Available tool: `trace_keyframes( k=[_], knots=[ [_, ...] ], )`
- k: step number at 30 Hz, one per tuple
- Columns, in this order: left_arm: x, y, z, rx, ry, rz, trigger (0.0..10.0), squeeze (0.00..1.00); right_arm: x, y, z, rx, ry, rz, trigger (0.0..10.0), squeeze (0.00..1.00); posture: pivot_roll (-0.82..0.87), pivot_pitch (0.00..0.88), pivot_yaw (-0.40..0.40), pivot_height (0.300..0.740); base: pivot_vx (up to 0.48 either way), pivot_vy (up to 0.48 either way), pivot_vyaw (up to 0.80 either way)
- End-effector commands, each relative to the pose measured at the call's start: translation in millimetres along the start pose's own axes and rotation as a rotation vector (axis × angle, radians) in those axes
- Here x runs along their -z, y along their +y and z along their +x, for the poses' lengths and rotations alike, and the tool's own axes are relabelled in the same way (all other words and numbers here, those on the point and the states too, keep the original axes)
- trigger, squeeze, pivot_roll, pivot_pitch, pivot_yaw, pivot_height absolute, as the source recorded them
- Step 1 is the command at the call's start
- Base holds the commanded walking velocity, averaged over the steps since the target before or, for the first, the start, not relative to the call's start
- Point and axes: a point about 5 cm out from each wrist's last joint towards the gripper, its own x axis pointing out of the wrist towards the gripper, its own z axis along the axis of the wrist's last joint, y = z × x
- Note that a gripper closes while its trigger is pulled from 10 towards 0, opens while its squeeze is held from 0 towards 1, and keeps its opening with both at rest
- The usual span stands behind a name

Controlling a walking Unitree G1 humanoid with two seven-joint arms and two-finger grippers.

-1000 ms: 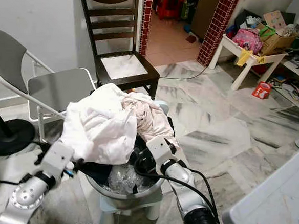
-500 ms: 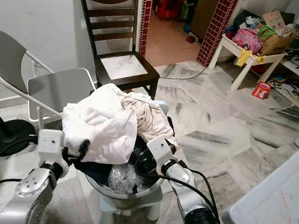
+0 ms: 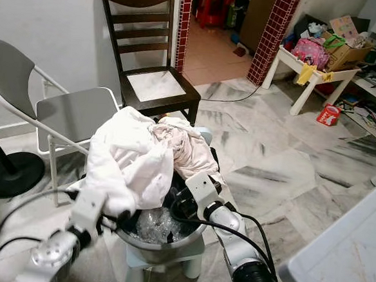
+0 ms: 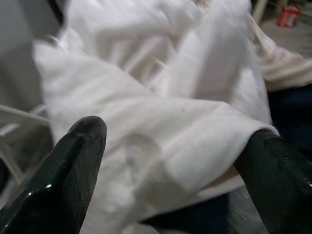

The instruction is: Hang hanger

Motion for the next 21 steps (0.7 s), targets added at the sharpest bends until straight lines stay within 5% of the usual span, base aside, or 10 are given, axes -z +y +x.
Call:
trace_keyframes(
  k=[1, 3, 9, 11, 17, 21],
  knots=[
    [-5, 9.6, -5.0, -0.111, -0.059, 0.008, 10.0, 0.00, -1, -4.4, 0.0, 0.011, -0.005, -0.002, 10.0, 0.00, 0.07, 0.034, -0.067, 0.740, 0.000, 0.000, 0.00],
    [-6, 13.2, -6.8, -0.151, -0.074, 0.007, 10.0, 0.00, -1, -4.7, 0.1, 0.011, -0.006, -0.003, 10.0, 0.00, 0.07, 0.034, -0.070, 0.740, 0.000, 0.000, 0.00],
    [19, 25.9, -23.0, -0.328, -0.013, -0.175, 10.0, 0.00, -5, -4.4, 3.7, -0.006, -0.011, -0.016, 10.0, 0.00, 0.09, 0.028, -0.096, 0.740, 0.000, 0.000, 0.00],
    [34, 21.7, -26.1, -0.287, 0.032, -0.326, 10.0, 0.00, -8, -4.7, 5.7, -0.013, -0.015, -0.021, 10.0, 0.00, 0.09, 0.028, -0.101, 0.740, 0.000, 0.000, 0.00],
    [44, 14.2, -26.4, -0.186, 0.068, -0.541, 10.0, 0.00, -8, -4.8, 6.0, -0.020, -0.015, -0.026, 10.0, 0.00, 0.09, 0.028, -0.107, 0.740, 0.000, 0.000, 0.00],
    [49, 1.7, -29.3, -0.069, 0.142, -0.477, 10.0, 0.00, -7, -5.8, 5.4, -0.020, -0.013, -0.028, 10.0, 0.00, 0.09, 0.026, -0.107, 0.740, 0.000, 0.000, 0.00]
  ],
)
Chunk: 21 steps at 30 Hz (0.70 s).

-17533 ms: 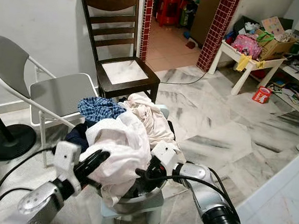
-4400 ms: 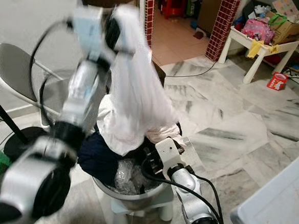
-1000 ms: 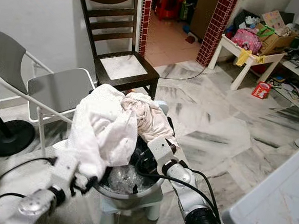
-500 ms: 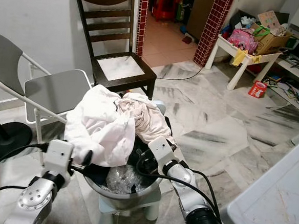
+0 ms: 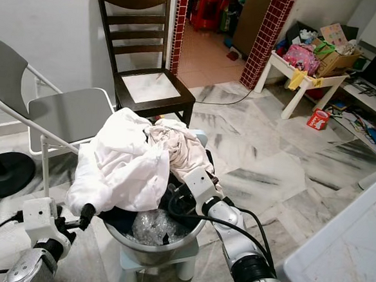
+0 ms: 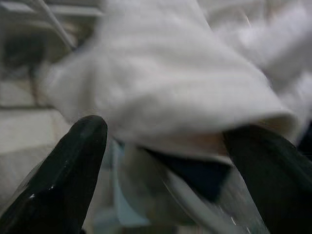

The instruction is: Hang hanger

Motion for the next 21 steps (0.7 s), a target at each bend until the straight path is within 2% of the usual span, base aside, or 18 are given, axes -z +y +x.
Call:
trace_keyframes(
  k=[1, 5, 6, 7, 9, 10, 11, 13, 14, 16, 18, 19, 21],
  knots=[
    [8, -9.0, -2.7, 0.071, 0.062, 0.046, 10.0, 0.00, 1, -5.0, -1.0, 0.009, 0.005, -0.012, 10.0, 0.00, 0.09, 0.025, -0.107, 0.740, 0.000, 0.000, 0.00],
    [14, -9.4, -6.4, 0.105, 0.134, 0.120, 10.0, 0.00, 0, -6.0, -0.5, 0.010, 0.005, -0.013, 10.0, 0.00, 0.09, 0.026, -0.103, 0.740, 0.000, 0.000, 0.00],
    [15, -7.7, -8.8, 0.119, 0.161, 0.191, 10.0, 0.00, 0, -6.3, -0.2, 0.011, 0.003, -0.012, 10.0, 0.00, 0.09, 0.028, -0.102, 0.740, 0.000, 0.000, 0.00],
    [15, -6.9, -10.2, 0.124, 0.179, 0.218, 10.0, 0.00, 0, -6.2, -0.1, 0.012, 0.003, -0.011, 10.0, 0.00, 0.09, 0.028, -0.101, 0.740, 0.000, 0.000, 0.00],
    [13, -6.2, -10.8, 0.126, 0.182, 0.247, 10.0, 0.00, 0, -6.1, 0.1, 0.012, 0.002, -0.011, 10.0, 0.00, 0.09, 0.029, -0.099, 0.740, 0.000, 0.000, 0.00],
    [7, -6.9, -11.3, 0.142, 0.159, 0.327, 10.0, 0.00, 0, -5.2, 0.4, 0.012, 0.002, -0.009, 10.0, 0.00, 0.09, 0.028, -0.097, 0.740, 0.000, 0.000, 0.00],
    [6, -9.2, -11.9, 0.164, 0.158, 0.367, 10.0, 0.00, 0, -4.7, 0.5, 0.012, 0.002, -0.008, 10.0, 0.00, 0.09, 0.028, -0.096, 0.740, 0.000, 0.000, 0.00],
    [5, -10.8, -12.4, 0.180, 0.161, 0.390, 10.0, 0.00, 0, -4.5, 0.6, 0.012, 0.002, -0.008, 10.0, 0.00, 0.09, 0.028, -0.096, 0.740, 0.000, 0.000, 0.00],
    [2, -13.3, -12.2, 0.190, 0.146, 0.422, 10.0, 0.00, 0, -4.2, 0.6, 0.012, 0.002, -0.007, 10.0, 0.00, 0.09, 0.027, -0.095, 0.740, 0.000, 0.000, 0.00],
    [-17, -21.3, -6.0, 0.185, 0.019, 0.484, 10.0, 0.00, 1, -3.9, 0.3, 0.013, 0.003, -0.006, 10.0, 0.00, 0.09, 0.026, -0.093, 0.740, 0.000, 0.000, 0.00],
    [-22, -21.8, -3.9, 0.172, -0.011, 0.488, 10.0, 0.00, 1, -3.9, 0.3, 0.013, 0.004, -0.006, 10.0, 0.00, 0.09, 0.026, -0.093, 0.740, 0.000, 0.000, 0.00],
    [-32, -21.6, 1.0, 0.147, -0.064, 0.496, 10.0, 0.00, 1, -4.0, 0.2, 0.013, 0.003, -0.007, 10.0, 0.00, 0.09, 0.026, -0.091, 0.740, 0.000, 0.000, 0.00],
    [-45, -20.6, 6.4, 0.120, -0.112, 0.517, 10.0, 0.00, 1, -4.3, 0.1, 0.014, 0.003, -0.007, 10.0, 0.00, 0.09, 0.026, -0.091, 0.740, 0.000, 0.000, 0.00]
  ],
)
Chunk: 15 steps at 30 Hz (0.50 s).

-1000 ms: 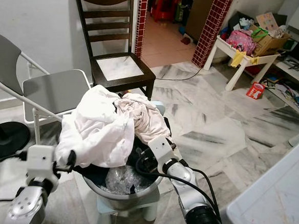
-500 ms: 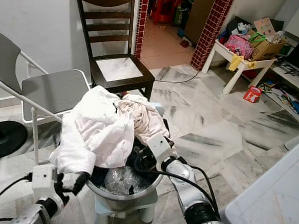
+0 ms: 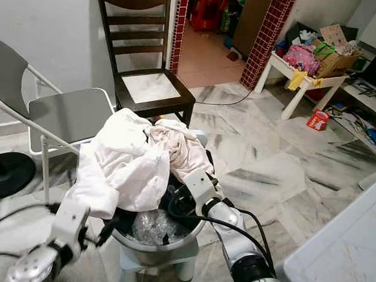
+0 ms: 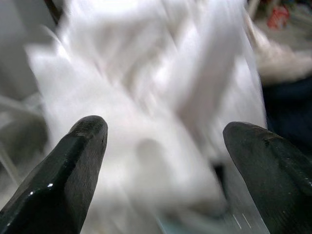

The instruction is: Hang hanger

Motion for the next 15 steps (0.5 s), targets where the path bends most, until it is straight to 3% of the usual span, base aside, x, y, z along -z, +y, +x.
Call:
trace_keyframes(
  k=[1, 5, 7, 9, 15],
  knots=[
    [-12, 9.6, 4.5, -0.051, -0.049, 0.027, 10.0, 0.00, -1, -5.5, -0.6, 0.017, 0.000, -0.010, 10.0, 0.00, 0.08, 0.028, -0.091, 0.740, 0.000, 0.000, 0.00],
    [-48, 26.5, 18.2, -0.096, -0.177, 0.050, 10.0, 0.00, 1, -6.7, -2.2, 0.021, 0.002, -0.011, 10.0, 0.00, 0.08, 0.029, -0.088, 0.740, 0.000, 0.000, 0.00],
    [-53, 28.1, 20.6, -0.093, -0.197, 0.053, 10.0, 0.00, 1, -7.0, -2.4, 0.023, 0.003, -0.011, 10.0, 0.00, 0.07, 0.030, -0.085, 0.740, 0.000, 0.000, 0.00],
    [-51, 34.8, 26.0, -0.123, -0.167, 0.097, 10.0, 0.00, 2, -6.9, -2.6, 0.025, 0.004, -0.011, 10.0, 0.00, 0.07, 0.030, -0.084, 0.740, 0.000, 0.000, 0.00],
    [-32, 52.4, 46.8, -0.162, -0.037, 0.111, 10.0, 0.00, 2, -2.2, -3.9, 0.022, -0.005, -0.005, 10.0, 0.00, 0.06, 0.040, -0.075, 0.740, 0.000, 0.000, 0.00]
  ],
)
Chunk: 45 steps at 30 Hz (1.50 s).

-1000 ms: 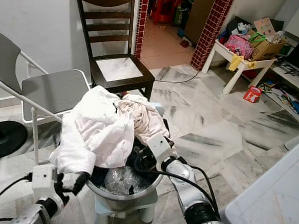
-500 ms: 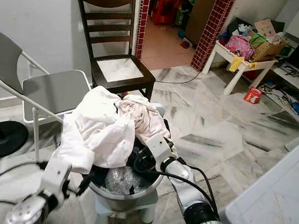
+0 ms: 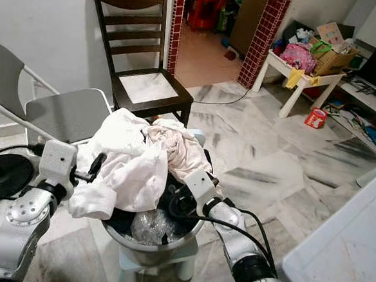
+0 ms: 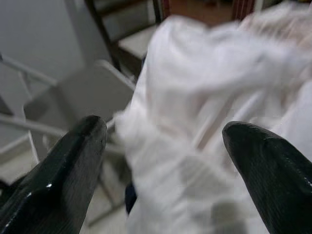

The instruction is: Hang hanger

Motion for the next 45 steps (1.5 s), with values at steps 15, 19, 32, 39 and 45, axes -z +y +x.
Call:
trace_keyframes(
  k=[15, 19, 32, 39, 45],
  knots=[
    [-9, -60.8, 27.8, 0.264, -0.011, 0.008, 10.0, 0.00, 16, 5.8, -21.4, 0.043, 0.015, 0.018, 10.0, 0.00, -0.03, 0.078, -0.021, 0.740, 0.000, 0.000, 0.00],
    [-1, -74.3, 30.5, 0.313, 0.015, 0.016, 10.0, 0.00, 16, 7.3, -23.9, 0.048, 0.016, 0.019, 10.0, 0.00, -0.04, 0.081, -0.014, 0.740, 0.000, 0.000, 0.00],
    [22, -61.8, 37.1, 0.317, 0.140, 0.023, 0.0, 0.00, 17, 7.3, -31.2, 0.059, 0.032, 0.019, 10.0, 0.00, -0.05, 0.086, -0.013, 0.740, 0.000, 0.000, 0.00],
    [35, -58.8, 35.0, 0.316, 0.186, 0.040, 0.0, 0.00, 15, 8.3, -29.4, 0.055, 0.032, 0.019, 10.0, 0.00, -0.04, 0.084, -0.018, 0.740, 0.000, 0.000, 0.00],
    [41, -56.9, 33.2, 0.320, 0.200, 0.041, 0.0, 0.00, 14, 8.4, -28.5, 0.052, 0.036, 0.019, 10.0, 0.00, -0.04, 0.083, -0.021, 0.740, 0.000, 0.000, 0.00]
  ],
)
